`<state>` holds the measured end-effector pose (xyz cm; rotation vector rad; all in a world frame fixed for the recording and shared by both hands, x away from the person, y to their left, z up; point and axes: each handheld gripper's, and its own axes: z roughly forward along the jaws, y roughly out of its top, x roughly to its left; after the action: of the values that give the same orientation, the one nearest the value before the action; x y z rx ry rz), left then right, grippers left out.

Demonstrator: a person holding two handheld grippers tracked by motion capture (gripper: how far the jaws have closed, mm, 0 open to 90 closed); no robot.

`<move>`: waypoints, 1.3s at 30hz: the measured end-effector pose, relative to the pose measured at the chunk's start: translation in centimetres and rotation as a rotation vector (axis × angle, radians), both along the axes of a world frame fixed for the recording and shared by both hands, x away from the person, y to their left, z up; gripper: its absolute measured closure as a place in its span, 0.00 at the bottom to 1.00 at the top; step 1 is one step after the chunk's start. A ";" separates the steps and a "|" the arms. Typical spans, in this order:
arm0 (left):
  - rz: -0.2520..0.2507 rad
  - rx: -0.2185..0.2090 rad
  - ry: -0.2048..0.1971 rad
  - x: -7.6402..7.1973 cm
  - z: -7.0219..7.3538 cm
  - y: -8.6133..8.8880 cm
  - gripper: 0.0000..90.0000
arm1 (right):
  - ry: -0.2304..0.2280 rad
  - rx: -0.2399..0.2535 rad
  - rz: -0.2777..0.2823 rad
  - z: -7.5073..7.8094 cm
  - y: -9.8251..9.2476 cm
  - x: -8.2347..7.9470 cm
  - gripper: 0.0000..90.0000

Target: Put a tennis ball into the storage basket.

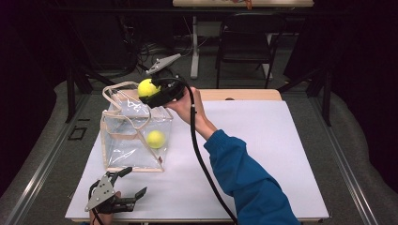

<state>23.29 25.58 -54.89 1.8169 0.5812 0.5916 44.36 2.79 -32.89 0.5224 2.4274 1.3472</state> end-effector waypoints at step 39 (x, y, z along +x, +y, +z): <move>-0.008 -0.004 0.003 0.0 0.0 0.0 0.18 | -0.052 0.026 -0.008 0.0 2.6 -0.1 0.29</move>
<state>23.34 25.61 -54.88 1.8153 0.5764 0.5824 44.24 5.37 -32.93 0.4968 2.3667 1.3733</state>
